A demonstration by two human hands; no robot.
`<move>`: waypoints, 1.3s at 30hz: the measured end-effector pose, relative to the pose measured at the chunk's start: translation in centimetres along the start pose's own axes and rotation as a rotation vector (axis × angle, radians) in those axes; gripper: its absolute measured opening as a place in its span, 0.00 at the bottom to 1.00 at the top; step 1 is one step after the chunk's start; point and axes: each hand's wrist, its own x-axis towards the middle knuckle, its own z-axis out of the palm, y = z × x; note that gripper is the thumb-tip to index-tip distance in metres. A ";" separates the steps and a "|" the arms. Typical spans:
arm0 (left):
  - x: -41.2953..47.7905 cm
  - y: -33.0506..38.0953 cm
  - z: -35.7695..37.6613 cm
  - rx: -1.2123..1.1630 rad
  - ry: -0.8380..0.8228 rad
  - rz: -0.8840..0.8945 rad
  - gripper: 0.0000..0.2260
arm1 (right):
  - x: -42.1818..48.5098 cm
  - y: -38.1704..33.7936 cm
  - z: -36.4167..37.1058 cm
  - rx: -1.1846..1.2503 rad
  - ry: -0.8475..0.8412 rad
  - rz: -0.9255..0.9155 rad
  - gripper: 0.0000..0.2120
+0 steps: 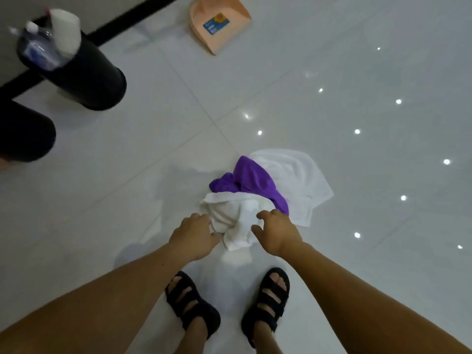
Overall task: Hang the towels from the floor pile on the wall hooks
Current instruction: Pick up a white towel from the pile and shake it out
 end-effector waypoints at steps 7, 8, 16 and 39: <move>12.3 -4.1 5.9 -0.059 0.087 0.008 0.20 | 13.8 0.5 7.8 -0.097 0.124 -0.072 0.19; 13.4 -4.7 6.6 -0.075 0.105 0.011 0.19 | 15.4 0.4 8.5 -0.128 0.153 -0.098 0.20; 16.8 -7.4 9.3 -0.152 0.169 0.041 0.18 | 21.6 -1.1 11.5 -0.500 0.233 -0.221 0.13; 17.1 -7.5 10.4 -0.163 0.123 0.017 0.18 | 21.2 0.8 13.1 -0.578 0.201 -0.233 0.13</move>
